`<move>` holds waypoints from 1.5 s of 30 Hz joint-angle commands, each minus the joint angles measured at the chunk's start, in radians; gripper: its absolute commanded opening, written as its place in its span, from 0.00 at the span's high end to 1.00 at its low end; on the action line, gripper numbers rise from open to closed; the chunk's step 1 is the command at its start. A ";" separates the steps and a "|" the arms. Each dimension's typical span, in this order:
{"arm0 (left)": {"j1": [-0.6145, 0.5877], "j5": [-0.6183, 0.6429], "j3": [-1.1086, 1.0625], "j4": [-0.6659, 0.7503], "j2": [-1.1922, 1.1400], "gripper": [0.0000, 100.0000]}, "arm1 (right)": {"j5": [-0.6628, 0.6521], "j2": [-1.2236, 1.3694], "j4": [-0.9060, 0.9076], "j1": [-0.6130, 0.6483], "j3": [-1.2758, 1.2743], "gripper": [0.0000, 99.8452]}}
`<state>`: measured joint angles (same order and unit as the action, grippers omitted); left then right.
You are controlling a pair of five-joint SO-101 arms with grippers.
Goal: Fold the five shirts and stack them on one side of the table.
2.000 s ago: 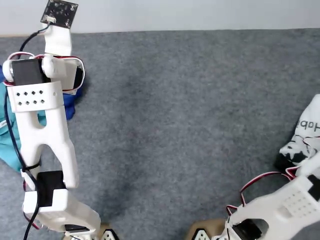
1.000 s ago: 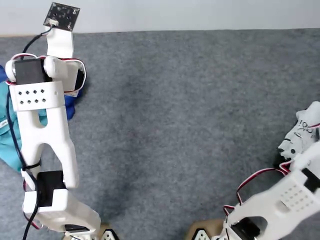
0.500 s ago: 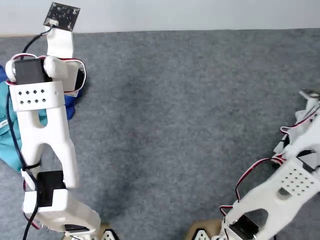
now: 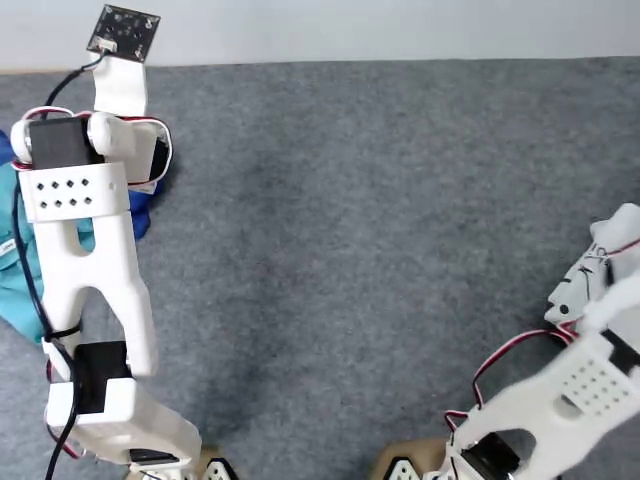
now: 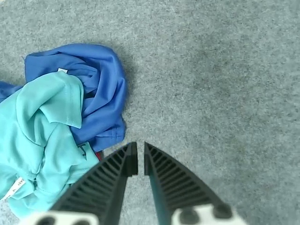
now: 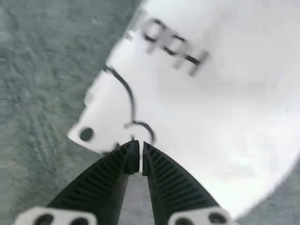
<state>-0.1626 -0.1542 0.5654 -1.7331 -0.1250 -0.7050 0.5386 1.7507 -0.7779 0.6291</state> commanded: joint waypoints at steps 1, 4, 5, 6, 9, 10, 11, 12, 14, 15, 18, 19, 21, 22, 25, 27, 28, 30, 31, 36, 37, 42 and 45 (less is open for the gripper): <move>-0.002 -0.006 0.004 -0.023 0.049 0.96 | -0.060 -0.077 0.019 -0.081 0.012 0.99; -0.002 -0.006 0.004 -0.023 0.049 0.96 | -0.104 -0.076 0.012 -0.151 0.011 0.99; -0.002 -0.006 0.004 -0.023 0.049 0.96 | -0.123 -0.076 0.007 -0.174 0.011 0.99; -0.002 -0.006 0.004 -0.023 0.049 0.96 | -0.144 -0.068 -0.001 -0.196 0.009 0.99; 0.002 -0.006 0.004 -0.023 0.049 0.96 | -0.184 -0.015 -0.056 -0.257 0.009 0.99; 0.003 -0.006 0.004 -0.023 0.049 0.96 | -0.192 0.008 -0.077 -0.277 0.009 0.99; 0.003 -0.006 0.004 -0.023 0.049 0.96 | -0.201 0.035 -0.096 -0.295 0.009 0.99; 0.003 -0.006 0.004 -0.023 0.049 0.96 | -0.207 0.062 -0.113 -0.309 0.009 0.99; 0.003 -0.006 0.004 -0.023 0.049 0.96 | -0.210 0.122 -0.134 -0.323 0.009 0.99; 0.003 -0.006 0.004 -0.023 0.049 0.96 | -0.210 0.153 -0.139 -0.325 0.009 0.99; 0.003 -0.008 0.004 -0.023 0.049 0.96 | -0.210 0.223 -0.148 -0.323 0.012 0.99; 0.003 -0.008 0.004 -0.023 0.049 0.96 | -0.209 0.228 -0.140 -0.321 0.020 0.99; 0.003 -0.008 0.004 -0.023 0.049 0.96 | -0.204 0.209 -0.104 -0.318 0.061 0.99; 0.003 -0.008 0.004 -0.023 0.049 0.96 | -0.203 0.193 -0.077 -0.317 0.092 0.99; 0.003 -0.009 0.007 -0.023 0.049 0.96 | -0.203 0.131 -0.012 -0.297 0.203 0.99; 0.003 -0.009 0.007 -0.023 0.049 0.96 | -0.201 0.094 0.015 -0.271 0.264 0.99; 0.003 -0.009 0.007 -0.023 0.049 0.96 | -0.201 0.079 0.021 -0.252 0.282 0.99; 0.003 -0.009 0.007 -0.023 0.049 0.96 | -0.193 0.061 0.021 -0.211 0.299 0.99; 0.003 -0.009 0.007 -0.023 0.049 0.96 | -0.172 0.056 0.016 -0.188 0.299 0.99; 0.003 -0.009 0.007 -0.023 0.049 0.96 | -0.069 0.074 -0.010 -0.077 0.301 0.99; 0.003 -0.009 0.007 -0.023 0.049 0.96 | -0.041 0.079 -0.010 -0.062 0.301 0.99; 0.003 -0.008 0.010 -0.023 0.069 0.96 | 0.071 0.038 0.041 -0.008 0.304 0.99; 0.005 -0.005 0.004 -0.023 0.126 0.96 | 0.091 -0.030 0.041 -0.004 0.304 0.99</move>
<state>-0.1626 -0.1542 0.5654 -1.7346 -0.0867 -0.6452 0.6429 1.7522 -0.7979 0.8807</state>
